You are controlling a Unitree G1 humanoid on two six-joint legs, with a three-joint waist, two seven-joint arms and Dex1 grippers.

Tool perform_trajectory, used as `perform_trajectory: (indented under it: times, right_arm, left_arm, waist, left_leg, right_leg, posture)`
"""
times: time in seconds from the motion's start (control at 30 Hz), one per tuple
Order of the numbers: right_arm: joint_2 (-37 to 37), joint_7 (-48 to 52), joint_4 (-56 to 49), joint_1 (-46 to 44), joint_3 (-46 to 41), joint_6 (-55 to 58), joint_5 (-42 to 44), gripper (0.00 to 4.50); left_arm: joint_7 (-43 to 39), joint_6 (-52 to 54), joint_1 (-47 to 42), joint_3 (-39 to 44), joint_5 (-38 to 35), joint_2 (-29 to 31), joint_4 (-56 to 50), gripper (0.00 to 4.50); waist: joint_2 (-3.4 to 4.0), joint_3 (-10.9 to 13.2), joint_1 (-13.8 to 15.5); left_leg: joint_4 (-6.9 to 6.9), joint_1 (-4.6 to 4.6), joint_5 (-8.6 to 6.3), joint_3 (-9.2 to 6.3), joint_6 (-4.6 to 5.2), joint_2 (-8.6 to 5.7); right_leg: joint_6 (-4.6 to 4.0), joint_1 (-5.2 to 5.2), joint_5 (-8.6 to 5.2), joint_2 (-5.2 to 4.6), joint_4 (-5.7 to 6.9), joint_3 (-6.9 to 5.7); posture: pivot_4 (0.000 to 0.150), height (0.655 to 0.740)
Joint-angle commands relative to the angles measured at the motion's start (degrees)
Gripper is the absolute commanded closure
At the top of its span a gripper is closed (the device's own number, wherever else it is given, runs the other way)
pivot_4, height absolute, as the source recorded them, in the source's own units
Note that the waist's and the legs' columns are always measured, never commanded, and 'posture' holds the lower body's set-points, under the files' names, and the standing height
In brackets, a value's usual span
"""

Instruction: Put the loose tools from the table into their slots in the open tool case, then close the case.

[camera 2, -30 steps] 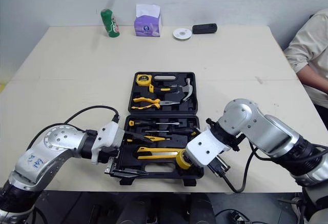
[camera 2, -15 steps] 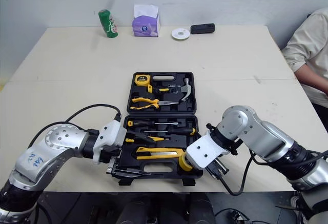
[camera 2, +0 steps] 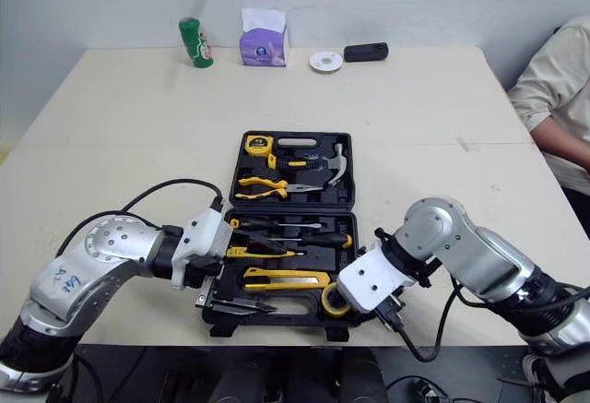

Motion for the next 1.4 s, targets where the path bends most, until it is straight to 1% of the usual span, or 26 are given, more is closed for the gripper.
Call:
perform_trajectory:
  times: [0.03, 0.13, 0.2, 0.23, 0.27, 0.3, 0.33, 0.37, 0.43, 0.47, 0.57, 0.7, 0.8, 0.9, 0.97, 1.03, 1.17, 1.3, 1.4]
  right_arm:
    - [1.4, 1.7, -2.6, -0.1, -4.5, -0.6, 5.4, 1.49]
    - [2.9, 1.5, -0.4, 0.9, -6.5, -2.4, 7.7, 1.49]
    - [4.5, 1.1, 2.7, 3.4, -7.9, -4.8, 9.0, 1.49]
    - [5.6, 0.5, 4.1, 5.0, -8.7, -5.0, 10.1, 1.72]
    - [6.6, -0.3, 5.4, 6.3, -9.4, -4.4, 10.9, 2.18]
    - [7.6, -0.9, 6.5, 7.5, -10.0, -4.5, 11.4, 2.29]
    - [8.4, -1.4, 7.5, 8.5, -10.5, -4.5, 11.9, 2.63]
    - [8.9, -1.6, 8.3, 9.3, -10.9, -4.3, 12.1, 3.21]
    - [9.9, -2.6, 9.6, 10.8, -11.9, -2.5, 13.1, 4.18]
    - [10.3, -3.0, 10.1, 11.3, -12.2, -1.7, 13.4, 4.48]
    - [10.7, -3.0, 12.0, 13.0, -12.5, -2.9, 11.9, 4.48]
    - [10.8, -3.9, 12.1, 15.3, -11.0, -4.1, 8.5, 4.48]
    - [11.0, -4.9, 15.3, 17.2, -9.1, -8.8, 3.1, 4.48]
    - [10.9, -6.7, 19.0, 18.3, -8.3, -9.9, -0.4, 4.48]
    - [10.4, -6.9, 20.0, 18.9, -8.6, -10.6, -0.8, 4.48]
    - [9.6, -7.2, 19.5, 19.7, -9.4, -10.0, 0.1, 4.48]
    - [9.1, -9.1, 15.3, 20.4, -12.1, -4.4, 4.3, 4.48]
    - [6.3, -12.4, 8.8, 20.3, -20.0, 8.0, 14.2, 4.48]
    - [2.5, -13.2, 8.2, 18.7, -26.2, 17.4, 20.4, 4.48]
  left_arm:
    - [-0.1, -0.3, -0.8, 0.7, -0.9, 0.4, -1.7, 0.0]
    - [0.1, 0.0, -1.0, 0.5, -0.9, 0.1, -1.9, 0.0]
    - [0.1, -0.1, -0.7, 0.1, -0.7, 0.2, -2.2, 0.0]
    - [0.0, -0.4, -0.4, -0.1, -0.4, 0.3, -2.3, 0.0]
    - [-0.2, -0.6, 0.1, -0.2, -0.2, 0.5, -2.5, 0.0]
    - [-0.3, -0.8, 0.5, -0.2, 0.0, 0.8, -2.6, 0.0]
    - [-0.3, -0.8, 0.9, -0.1, 0.0, 1.0, -2.8, 0.0]
    - [-0.3, -0.8, 1.3, 0.0, 0.0, 1.3, -3.0, 0.0]
    - [-0.5, -0.9, 2.1, 0.4, -0.1, 1.8, -3.3, 0.0]
    - [-0.5, -1.0, 2.4, 0.6, -0.1, 2.0, -3.5, 0.0]
    - [-0.6, -1.4, 3.4, 0.7, 0.0, 2.6, -3.9, 0.0]
    - [-0.6, -2.0, 3.9, 0.5, 0.3, 2.9, -3.7, 0.0]
    - [-0.6, -2.4, 3.8, 0.2, 0.5, 2.8, -3.2, 0.0]
    - [-1.0, -3.1, 4.0, 0.3, 0.9, 2.9, -2.5, 0.0]
    - [-1.4, -3.5, 4.3, 0.3, 1.1, 3.0, -2.0, 0.0]
    - [-1.6, -4.0, 4.7, 0.4, 1.4, 3.1, -1.5, 0.0]
    - [-0.8, -5.3, 6.3, 0.8, 2.7, 2.7, 0.2, 0.0]
    - [2.7, -4.6, 9.7, 6.0, 1.7, 2.4, 1.4, 0.0]
    - [5.4, -3.7, 11.2, 11.7, 1.1, 2.5, 4.2, 0.0]
  waist:
    - [-0.05, 0.0, 0.0]
    - [-0.06, 0.0, 0.0]
    - [-0.09, 0.0, 0.0]
    - [-0.13, 0.0, 0.0]
    - [-0.13, 0.0, 0.0]
    - [-0.13, 0.1, 0.0]
    - [-0.16, 0.1, 0.0]
    - [-0.16, 0.1, 0.0]
    - [-0.17, 0.1, 0.0]
    - [-0.17, 0.1, 0.0]
    - [-0.17, 0.1, 0.0]
    - [-0.17, 0.1, 0.1]
    - [-0.17, 0.1, 0.1]
    - [-0.32, 0.0, -0.1]
    - [-0.48, -0.1, -0.1]
    - [-0.58, -0.2, 0.0]
    - [-0.7, -0.3, 0.1]
    - [-0.65, -0.2, 0.3]
    - [-0.46, -0.1, 0.7]
  left_leg:
    - [0.0, 0.0, 0.0, 0.0, 0.0, 0.0]
    - [0.03, 0.03, 0.01, 0.0, 0.01, -0.01]
    - [0.03, 0.03, 0.01, -0.01, 0.01, 0.0]
    - [0.02, 0.03, 0.01, -0.02, 0.01, 0.0]
    - [0.02, 0.03, 0.01, -0.02, 0.01, 0.0]
    - [0.02, 0.03, 0.01, -0.02, 0.01, 0.0]
    - [0.02, -0.01, 0.02, -0.01, 0.04, -0.03]
    - [0.02, 0.03, 0.02, -0.02, 0.04, -0.01]
    - [0.02, 0.02, 0.02, -0.02, 0.04, -0.02]
    - [0.02, 0.02, 0.02, -0.02, 0.04, -0.02]
    - [0.02, 0.05, 0.02, -0.02, 0.04, -0.01]
    - [0.02, 0.03, 0.02, -0.04, 0.04, -0.01]
    - [0.02, 0.05, 0.02, -0.03, 0.04, -0.02]
    - [0.01, 0.15, 0.02, -0.03, 0.03, 0.0]
    - [0.01, 0.23, 0.01, -0.03, 0.0, 0.02]
    - [0.01, 0.34, 0.0, -0.03, -0.02, 0.03]
    - [-0.01, 0.49, -0.08, -0.05, -0.06, 0.05]
    - [-0.02, 0.38, -0.12, -0.05, -0.04, 0.05]
    - [-0.02, 0.11, -0.1, -0.06, 0.0, 0.01]
  right_leg:
    - [0.0, 0.0, 0.0, 0.0, -0.01, 0.0]
    - [0.0, 0.02, 0.0, -0.02, -0.05, 0.01]
    - [0.0, 0.02, 0.0, -0.01, -0.04, 0.01]
    - [0.0, 0.04, 0.0, 0.0, -0.03, 0.0]
    - [0.0, 0.06, 0.0, 0.01, -0.01, -0.02]
    - [0.0, 0.07, 0.0, 0.01, 0.0, -0.02]
    - [0.02, 0.03, 0.01, -0.02, 0.05, -0.01]
    - [0.02, 0.08, 0.01, -0.01, 0.04, -0.02]
    - [0.03, 0.07, 0.02, -0.02, 0.05, -0.02]
    - [0.03, 0.06, 0.02, -0.02, 0.03, -0.01]
    - [0.02, 0.07, 0.01, -0.03, -0.02, 0.0]
    - [0.01, 0.06, 0.0, -0.03, -0.03, -0.01]
    - [0.01, 0.07, 0.0, -0.04, -0.04, 0.0]
    - [0.0, 0.13, 0.0, -0.03, -0.06, 0.0]
    - [-0.02, 0.19, -0.01, -0.02, -0.07, 0.01]
    - [-0.04, 0.29, -0.02, -0.03, -0.07, 0.02]
    - [-0.05, 0.4, -0.03, -0.08, -0.08, 0.07]
    - [-0.06, 0.29, -0.03, -0.15, -0.07, 0.09]
    - [-0.06, 0.01, -0.01, -0.25, -0.04, 0.07]
  posture:
    - [0.15, 0.7278]
    - [0.15, 0.7278]
    - [0.15, 0.7278]
    - [0.15, 0.7278]
    - [0.15, 0.7278]
    - [0.15, 0.7278]
    - [0.15, 0.7278]
    - [0.15, 0.7278]
    - [0.15, 0.7278]
    - [0.15, 0.7278]
    - [0.15, 0.7278]
    - [0.15, 0.7278]
    - [0.15, 0.7278]
    - [0.15, 0.7278]
    - [0.15, 0.7278]
    - [0.15, 0.7278]
    - [0.15, 0.7278]
    - [0.15, 0.7278]
    - [0.15, 0.7278]
